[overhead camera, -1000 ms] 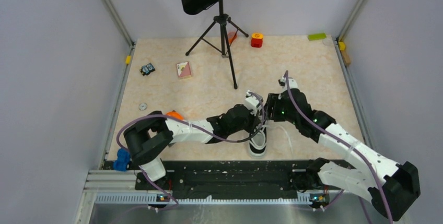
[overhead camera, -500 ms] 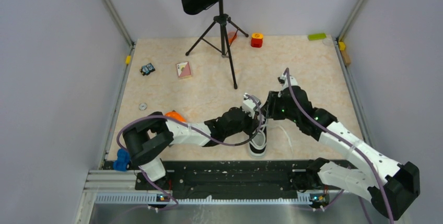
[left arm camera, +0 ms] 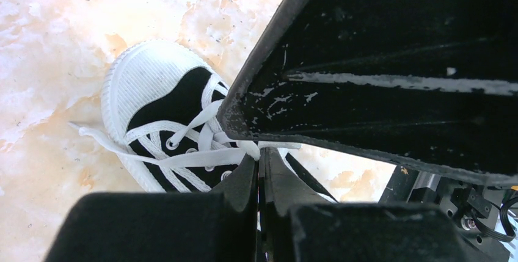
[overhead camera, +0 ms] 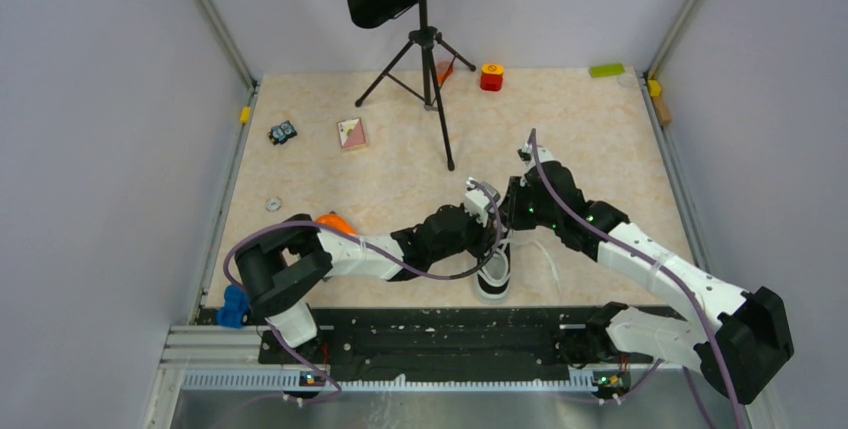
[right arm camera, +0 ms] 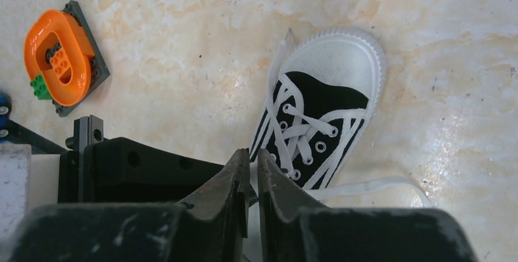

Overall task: Tie the shoes
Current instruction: Wrap the shoelace around the shoelace.

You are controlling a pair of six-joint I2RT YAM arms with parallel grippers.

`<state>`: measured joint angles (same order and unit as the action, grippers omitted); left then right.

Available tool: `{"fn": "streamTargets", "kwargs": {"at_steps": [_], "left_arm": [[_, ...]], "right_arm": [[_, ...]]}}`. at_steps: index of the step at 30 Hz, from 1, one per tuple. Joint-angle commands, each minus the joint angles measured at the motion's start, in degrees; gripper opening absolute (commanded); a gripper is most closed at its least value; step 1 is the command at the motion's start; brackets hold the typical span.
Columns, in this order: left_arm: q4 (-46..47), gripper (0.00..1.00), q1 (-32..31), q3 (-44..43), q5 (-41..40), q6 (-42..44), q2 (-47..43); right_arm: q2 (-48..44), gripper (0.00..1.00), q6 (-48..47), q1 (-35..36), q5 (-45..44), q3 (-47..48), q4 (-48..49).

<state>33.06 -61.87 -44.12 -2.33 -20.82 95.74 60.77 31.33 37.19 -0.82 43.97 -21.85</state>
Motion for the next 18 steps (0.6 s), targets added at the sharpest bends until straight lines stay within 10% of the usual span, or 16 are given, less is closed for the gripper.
{"fn": "streamTargets", "kwargs": {"at_steps": [1, 7, 14, 18], "left_arm": [[3.33, 0.0, 0.14, 0.25, 1.05, 0.52, -2.31], [3.33, 0.0, 0.16, 0.11, 0.99, 0.52, -2.24], [3.33, 0.0, 0.13, 0.08, 1.09, 0.6, -2.32], [3.33, 0.0, 0.21, 0.08, 0.89, 0.7, -2.61]], "right_arm": [[-1.27, 0.1, -0.13, -0.63, -1.04, 0.77, 1.05], [-1.71, 0.42, -0.9, -0.64, -2.82, 0.99, -1.28], [-0.86, 0.34, -0.96, -0.63, -1.55, 0.84, -0.23], [-0.43, 0.13, -1.05, -0.63, -0.87, 0.96, 0.08]]}}
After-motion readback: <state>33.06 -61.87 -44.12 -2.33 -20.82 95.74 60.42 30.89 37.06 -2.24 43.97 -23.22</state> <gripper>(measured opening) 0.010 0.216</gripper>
